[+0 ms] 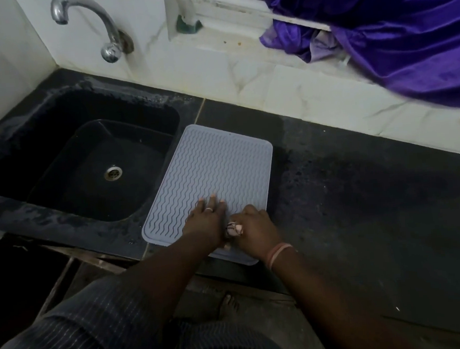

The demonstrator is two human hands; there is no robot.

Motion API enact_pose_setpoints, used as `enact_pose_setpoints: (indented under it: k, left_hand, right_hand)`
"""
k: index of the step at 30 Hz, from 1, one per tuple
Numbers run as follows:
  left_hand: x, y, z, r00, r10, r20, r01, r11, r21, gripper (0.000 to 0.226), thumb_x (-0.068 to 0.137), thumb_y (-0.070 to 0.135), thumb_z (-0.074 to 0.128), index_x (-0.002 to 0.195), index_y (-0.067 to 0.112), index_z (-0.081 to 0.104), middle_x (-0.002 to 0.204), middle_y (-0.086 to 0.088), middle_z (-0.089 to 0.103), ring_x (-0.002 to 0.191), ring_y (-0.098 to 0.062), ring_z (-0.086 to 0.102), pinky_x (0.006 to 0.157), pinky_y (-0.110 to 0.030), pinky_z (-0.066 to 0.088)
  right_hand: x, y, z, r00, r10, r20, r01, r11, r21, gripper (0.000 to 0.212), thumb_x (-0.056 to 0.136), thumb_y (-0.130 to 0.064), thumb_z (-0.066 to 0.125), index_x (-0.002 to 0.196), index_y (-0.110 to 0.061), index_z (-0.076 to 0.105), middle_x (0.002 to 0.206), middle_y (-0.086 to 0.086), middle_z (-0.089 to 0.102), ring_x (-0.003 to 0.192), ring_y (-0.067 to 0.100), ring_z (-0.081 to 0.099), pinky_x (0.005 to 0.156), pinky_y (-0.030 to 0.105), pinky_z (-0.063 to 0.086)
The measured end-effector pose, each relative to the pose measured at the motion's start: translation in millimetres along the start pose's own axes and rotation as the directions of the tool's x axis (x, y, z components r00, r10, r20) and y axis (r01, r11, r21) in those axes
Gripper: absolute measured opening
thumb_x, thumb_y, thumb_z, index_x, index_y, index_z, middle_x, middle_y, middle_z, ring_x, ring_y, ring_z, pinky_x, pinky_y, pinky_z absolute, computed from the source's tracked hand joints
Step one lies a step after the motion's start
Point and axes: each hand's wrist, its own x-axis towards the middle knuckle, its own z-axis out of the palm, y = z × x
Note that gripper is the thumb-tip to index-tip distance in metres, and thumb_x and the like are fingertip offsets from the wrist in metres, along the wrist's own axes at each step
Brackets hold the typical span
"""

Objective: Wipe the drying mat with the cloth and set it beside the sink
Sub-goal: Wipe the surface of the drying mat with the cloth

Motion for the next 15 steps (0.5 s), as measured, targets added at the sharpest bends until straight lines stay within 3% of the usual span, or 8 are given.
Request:
enact_pose_setpoints:
  k: [5,13,15]
  left_hand:
    - [3.6,0.6,1.4,1.0,-0.011,0.027,0.01,0.999,0.049,0.126,0.08,0.046,0.084,0.165,0.025,-0.007,0.172,-0.006,-0.015,0.157,-0.037,-0.012,0.128,-0.051,0.01]
    - [-3.0,3.4,-2.5,0.999,-0.025,0.035,0.024,0.999,0.039,0.119,0.086,0.038,0.08,0.164,0.028,-0.009,0.171,-0.004,-0.019,0.157,-0.035,-0.016,0.126,-0.05,0.007]
    - [-3.6,5.3,-3.0,0.999,-0.032,0.041,0.031,0.999,0.036,0.12,0.086,0.037,0.08,0.164,0.029,-0.01,0.171,-0.003,-0.02,0.156,-0.035,-0.017,0.126,-0.05,0.005]
  right_hand:
    - [3.9,9.0,-15.4,0.984,-0.1,-0.15,0.122,0.981,0.15,0.005,0.087,-0.029,0.064,0.091,-0.031,0.067,0.091,-0.005,0.051,0.085,0.022,0.057,0.075,0.037,0.045]
    - [71.1,40.1,-57.6,0.971,-0.043,-0.235,0.098,0.969,0.229,0.004,0.09,-0.024,0.067,0.09,-0.023,0.071,0.097,0.005,0.057,0.086,0.028,0.062,0.08,0.039,0.054]
    - [87.2,46.0,-64.2,0.966,0.005,-0.26,0.063,0.966,0.25,0.015,0.089,-0.02,0.07,0.103,-0.021,0.075,0.105,0.008,0.059,0.093,0.032,0.063,0.086,0.041,0.055]
